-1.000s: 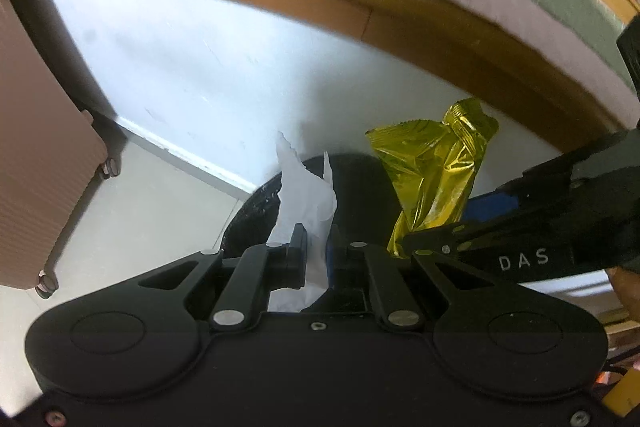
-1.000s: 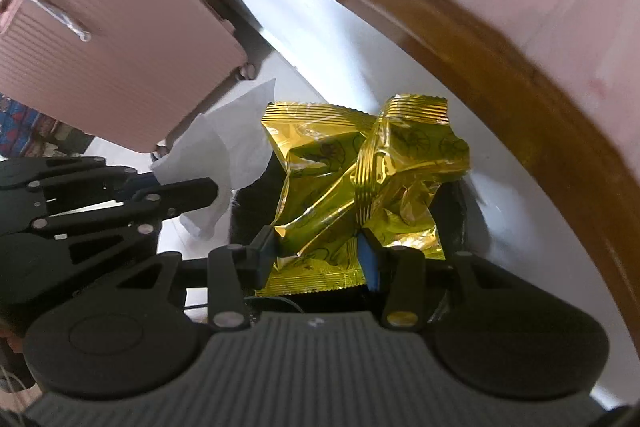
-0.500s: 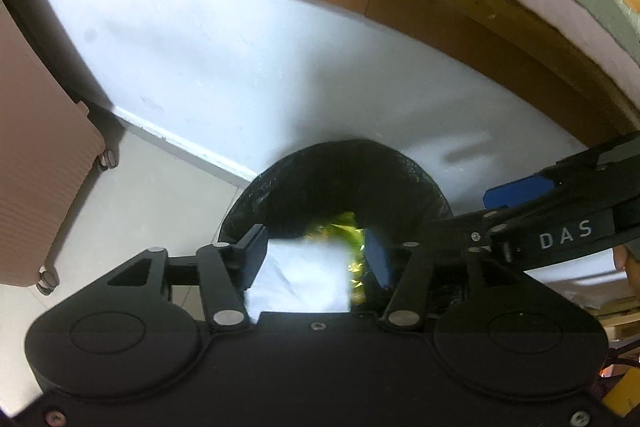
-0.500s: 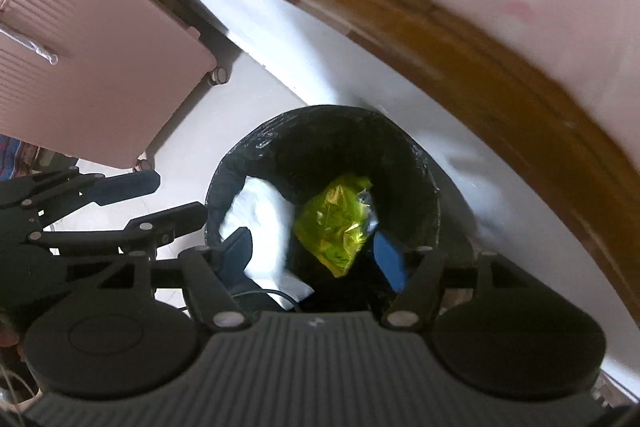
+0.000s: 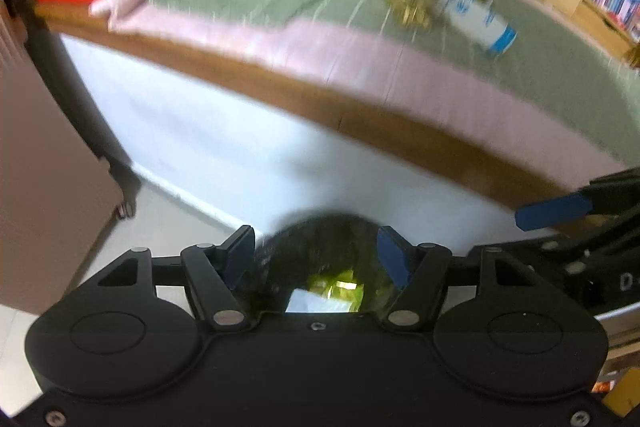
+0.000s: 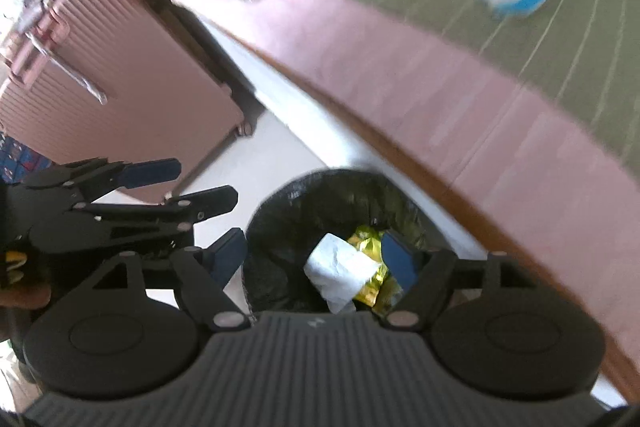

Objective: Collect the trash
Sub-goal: 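Carry both items to the black bin and open both grippers to drop them, then grasp the white-blue bag packet with the right gripper while the left grasps a gold candy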

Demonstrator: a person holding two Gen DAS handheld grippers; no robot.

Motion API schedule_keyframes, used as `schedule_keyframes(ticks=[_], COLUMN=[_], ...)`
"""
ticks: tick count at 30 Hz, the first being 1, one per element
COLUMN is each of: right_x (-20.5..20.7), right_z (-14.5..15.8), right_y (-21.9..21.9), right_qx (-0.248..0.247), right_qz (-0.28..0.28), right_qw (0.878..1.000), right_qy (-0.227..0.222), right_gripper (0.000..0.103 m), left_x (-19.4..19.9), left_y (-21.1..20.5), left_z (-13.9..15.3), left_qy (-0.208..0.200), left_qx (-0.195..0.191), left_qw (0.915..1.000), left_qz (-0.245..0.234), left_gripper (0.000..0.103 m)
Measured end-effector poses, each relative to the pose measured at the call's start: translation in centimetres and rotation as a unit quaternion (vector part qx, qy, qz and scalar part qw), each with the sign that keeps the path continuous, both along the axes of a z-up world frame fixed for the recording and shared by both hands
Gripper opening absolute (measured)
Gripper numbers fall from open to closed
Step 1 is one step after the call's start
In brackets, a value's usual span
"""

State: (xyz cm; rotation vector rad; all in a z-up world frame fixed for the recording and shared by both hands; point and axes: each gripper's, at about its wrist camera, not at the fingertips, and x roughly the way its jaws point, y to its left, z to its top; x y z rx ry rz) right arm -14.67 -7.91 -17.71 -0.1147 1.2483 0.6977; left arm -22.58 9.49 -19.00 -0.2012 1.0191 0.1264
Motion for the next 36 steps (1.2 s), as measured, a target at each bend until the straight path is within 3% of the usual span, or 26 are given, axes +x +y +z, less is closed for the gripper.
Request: schedule_keyframes(ticks=[2, 6, 11, 18, 22, 27, 36], right_x=[0.2, 1.1, 3.1, 6.3, 8.0, 10.1, 14.2], right_z=[2.0, 5.5, 9.4, 10.9, 10.3, 8.6, 4.9], right_y=[-0.8, -2.0, -3.5, -5.3, -5.9, -5.8, -4.0], right_qx=[0.007, 0.016, 0.005, -0.023, -0.037, -0.065, -0.085], right_qz=[-0.007, -0.03, -0.058, -0.086, -0.09, -0.066, -0.01], right_qw=[1.0, 0.997, 0.99, 0.98, 0.977, 0.977, 0.982], right_qy=[-0.019, -0.064, -0.129, -0.18, -0.187, -0.192, -0.169], right_gripper=[0.083, 0.085, 0.086, 0.086, 0.086, 0.086, 0.085], left_x=[0.6, 2.4, 6.1, 12.0, 16.1, 20.0, 23.6], left_y=[-0.3, -1.1, -1.5, -2.0, -2.2, -2.5, -2.9], left_z=[2.0, 5.5, 8.8, 10.2, 8.9, 6.6, 3.8], left_qy=[-0.014, -0.045, -0.07, -0.067, -0.042, -0.008, 0.018], left_qx=[0.005, 0.035, 0.042, 0.002, -0.02, -0.019, -0.032], left_qw=[0.9999, 0.9984, 0.9966, 0.9977, 0.9984, 0.9983, 0.9959], left_qz=[0.001, 0.001, -0.002, 0.014, 0.032, 0.055, 0.083], left_gripper=[0.07, 0.092, 0.093, 0.093, 0.085, 0.063, 0.049])
